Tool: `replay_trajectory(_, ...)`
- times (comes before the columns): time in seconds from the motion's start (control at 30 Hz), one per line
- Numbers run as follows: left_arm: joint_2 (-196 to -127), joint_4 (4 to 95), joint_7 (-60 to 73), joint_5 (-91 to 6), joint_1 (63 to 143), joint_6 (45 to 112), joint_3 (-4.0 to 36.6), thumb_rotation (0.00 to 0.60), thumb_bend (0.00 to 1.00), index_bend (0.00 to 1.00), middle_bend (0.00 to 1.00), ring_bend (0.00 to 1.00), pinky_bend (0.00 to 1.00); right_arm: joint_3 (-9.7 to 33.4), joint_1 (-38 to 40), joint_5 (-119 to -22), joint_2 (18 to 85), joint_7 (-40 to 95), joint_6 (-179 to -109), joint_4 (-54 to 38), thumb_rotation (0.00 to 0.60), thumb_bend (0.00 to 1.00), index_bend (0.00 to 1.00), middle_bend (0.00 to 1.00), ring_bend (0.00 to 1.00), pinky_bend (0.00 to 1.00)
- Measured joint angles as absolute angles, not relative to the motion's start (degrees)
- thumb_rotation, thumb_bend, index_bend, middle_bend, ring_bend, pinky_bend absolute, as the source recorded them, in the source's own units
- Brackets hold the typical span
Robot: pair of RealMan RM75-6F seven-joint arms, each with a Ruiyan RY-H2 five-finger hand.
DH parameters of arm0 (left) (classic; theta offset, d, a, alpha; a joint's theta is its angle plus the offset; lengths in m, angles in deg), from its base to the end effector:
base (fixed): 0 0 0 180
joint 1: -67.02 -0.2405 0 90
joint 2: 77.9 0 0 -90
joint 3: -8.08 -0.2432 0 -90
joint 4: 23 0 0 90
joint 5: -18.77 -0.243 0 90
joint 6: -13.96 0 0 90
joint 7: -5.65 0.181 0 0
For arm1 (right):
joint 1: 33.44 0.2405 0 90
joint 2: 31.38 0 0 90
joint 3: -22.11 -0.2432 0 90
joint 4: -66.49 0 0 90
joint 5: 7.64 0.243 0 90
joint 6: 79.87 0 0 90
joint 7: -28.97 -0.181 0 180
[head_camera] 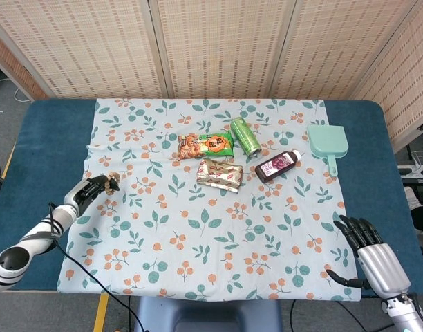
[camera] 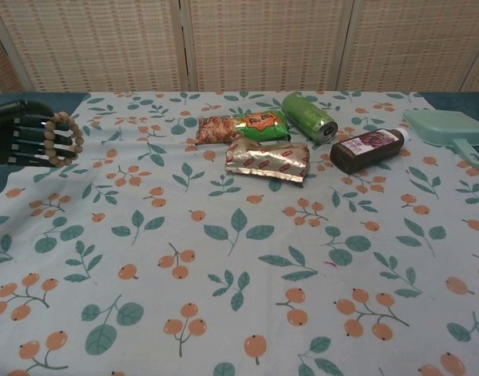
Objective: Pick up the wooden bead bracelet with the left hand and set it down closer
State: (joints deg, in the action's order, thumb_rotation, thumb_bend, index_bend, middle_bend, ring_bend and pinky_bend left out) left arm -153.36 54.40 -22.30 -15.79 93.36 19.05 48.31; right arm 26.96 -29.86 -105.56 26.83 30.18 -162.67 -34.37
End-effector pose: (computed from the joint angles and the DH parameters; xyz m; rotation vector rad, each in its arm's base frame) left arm -0.2508 0.4275 0.0305 -0.7115 -2.4178 -1.1394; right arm -0.2757 -0.1731 0.0996 1.6331 -0.9837 0.9011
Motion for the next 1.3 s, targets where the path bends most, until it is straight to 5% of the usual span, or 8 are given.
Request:
replay_trajectory(0.1,-153.3,53.8,-23.5,-16.2,94.1,18.8,47.4,0.589,0.49,0.47,0.47,0.24,0.0,27.0,-29.8,-105.5,26.9,30.2,-162.6,-34.4,0.319,0.15,0.0,0.0,0.0,0.0)
replay_trajectory(0.23,-153.2,53.1,-25.1,-16.4,94.7,18.9,46.4,0.596,0.49,0.48,0.47,0.23,0.0,27.0,-29.8,-105.6,26.9,30.3,-162.6,-34.4,0.319,0.15,0.0,0.0,0.0,0.0)
replay_trajectory(0.4,-152.9,53.4,-27.0,-16.7,94.9,18.7,46.3,0.421,0.49,0.5,0.46,0.22,0.0,26.9,-29.9,-105.4,26.8,30.3,-162.6,-34.4,0.319,0.15,0.0,0.0,0.0,0.0)
replay_trajectory(0.63,-152.6,54.0,-27.7,-18.5,95.0,19.3,45.5,0.386,0.51,0.51,0.46,0.22,0.0,26.9,-30.0,-105.5,26.8,30.2,-163.1,-34.4,0.319,0.15,0.0,0.0,0.0,0.0)
replay_trajectory(0.83,-152.3,54.4,-28.0,-19.8,95.8,20.1,44.8,0.409,0.51,0.51,0.46,0.22,0.0,26.9,-30.1,-105.6,26.7,30.1,-163.3,-34.4,0.319,0.15,0.0,0.0,0.0,0.0)
replay_trajectory(1.13,-151.8,54.1,-29.8,-19.9,97.3,20.2,43.6,0.548,0.62,0.51,0.46,0.22,0.0,26.9,-30.1,-105.8,26.7,30.1,-163.3,-34.4,0.319,0.15,0.0,0.0,0.0,0.0)
replay_trajectory(1.3,-151.5,54.3,-30.9,-19.8,97.7,20.7,42.8,0.557,0.63,0.52,0.46,0.22,0.0,26.9,-30.1,-105.8,26.7,30.3,-163.3,-34.5,0.319,0.15,0.0,0.0,0.0,0.0)
